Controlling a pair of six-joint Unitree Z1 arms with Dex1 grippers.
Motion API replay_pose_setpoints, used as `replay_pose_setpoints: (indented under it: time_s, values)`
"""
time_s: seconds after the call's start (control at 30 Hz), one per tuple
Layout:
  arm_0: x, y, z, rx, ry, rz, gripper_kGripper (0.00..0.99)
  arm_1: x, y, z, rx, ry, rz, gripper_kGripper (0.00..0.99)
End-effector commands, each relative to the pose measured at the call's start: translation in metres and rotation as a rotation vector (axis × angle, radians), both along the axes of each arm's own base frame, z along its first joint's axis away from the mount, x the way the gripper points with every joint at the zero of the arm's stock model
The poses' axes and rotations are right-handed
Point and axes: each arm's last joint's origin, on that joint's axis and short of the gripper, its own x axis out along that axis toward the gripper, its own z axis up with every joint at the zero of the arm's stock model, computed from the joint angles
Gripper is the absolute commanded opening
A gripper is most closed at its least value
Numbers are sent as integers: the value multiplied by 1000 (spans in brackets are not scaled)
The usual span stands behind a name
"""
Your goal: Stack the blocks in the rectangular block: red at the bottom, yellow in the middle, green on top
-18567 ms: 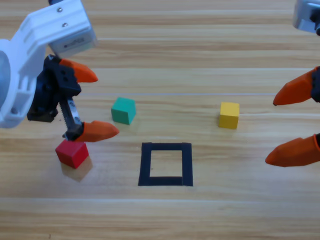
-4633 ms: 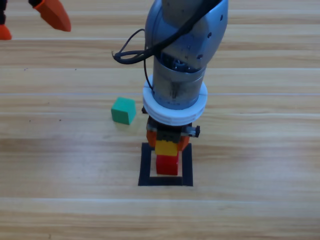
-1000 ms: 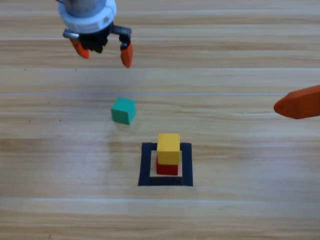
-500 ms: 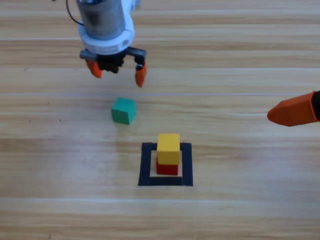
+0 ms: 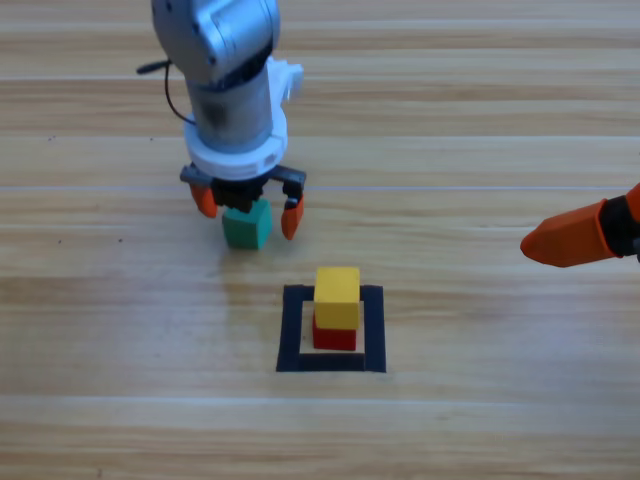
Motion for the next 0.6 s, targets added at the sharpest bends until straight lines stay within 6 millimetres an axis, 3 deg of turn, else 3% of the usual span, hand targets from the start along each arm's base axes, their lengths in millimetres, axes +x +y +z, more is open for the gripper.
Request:
replay_pose_setpoints:
  time_s: [0.03, 0.5, 0.6]
  values:
    - [10, 9, -36, 17, 55, 25, 962, 12, 7, -6, -2, 8, -11, 983]
    - [29, 24, -60, 21, 69, 31, 933, 15, 10, -10, -13, 15, -12, 983]
    - [30, 26, -60, 8, 73, 30, 836, 15, 11, -10, -15, 16, -12, 983]
